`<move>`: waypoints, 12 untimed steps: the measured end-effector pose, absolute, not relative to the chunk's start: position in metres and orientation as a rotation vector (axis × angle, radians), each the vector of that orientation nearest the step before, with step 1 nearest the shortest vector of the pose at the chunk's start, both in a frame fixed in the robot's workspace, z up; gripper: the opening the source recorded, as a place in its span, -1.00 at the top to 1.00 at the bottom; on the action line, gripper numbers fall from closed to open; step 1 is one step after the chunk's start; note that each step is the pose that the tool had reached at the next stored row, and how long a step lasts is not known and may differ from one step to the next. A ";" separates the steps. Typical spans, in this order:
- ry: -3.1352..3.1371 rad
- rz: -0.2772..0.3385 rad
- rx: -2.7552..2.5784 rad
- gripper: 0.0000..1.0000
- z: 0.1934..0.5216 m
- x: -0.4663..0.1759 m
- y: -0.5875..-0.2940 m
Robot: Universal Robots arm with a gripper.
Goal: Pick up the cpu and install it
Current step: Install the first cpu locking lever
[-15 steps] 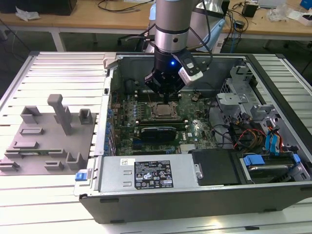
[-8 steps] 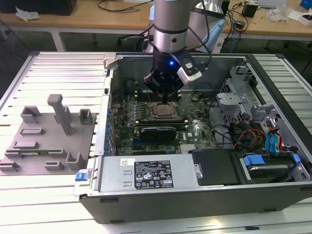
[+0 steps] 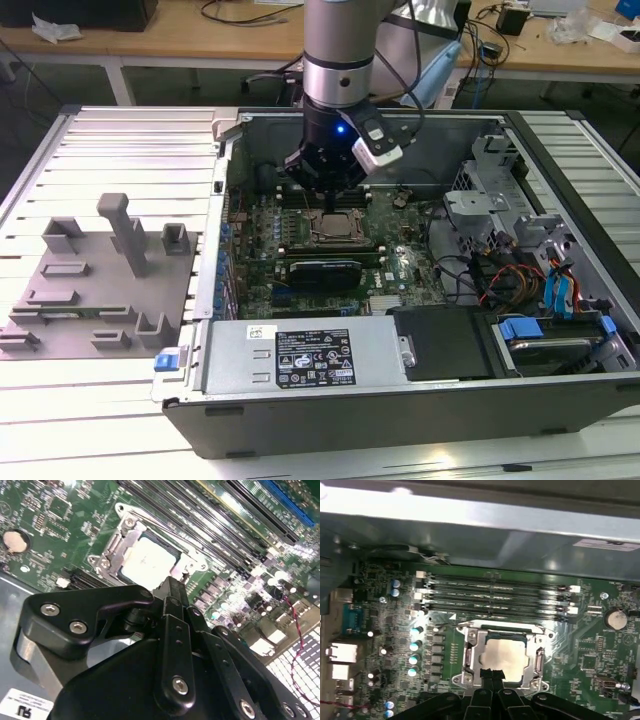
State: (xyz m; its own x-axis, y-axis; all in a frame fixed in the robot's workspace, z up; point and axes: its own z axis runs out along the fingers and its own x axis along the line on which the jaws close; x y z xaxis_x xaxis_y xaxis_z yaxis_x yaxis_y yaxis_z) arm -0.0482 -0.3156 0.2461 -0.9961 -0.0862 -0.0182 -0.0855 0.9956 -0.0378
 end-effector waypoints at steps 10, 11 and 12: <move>3.118 -0.058 -0.134 0.79 0.246 -0.072 -0.316; 3.118 -0.058 -0.133 0.79 0.246 -0.074 -0.316; 3.118 -0.058 -0.134 0.79 0.246 -0.077 -0.316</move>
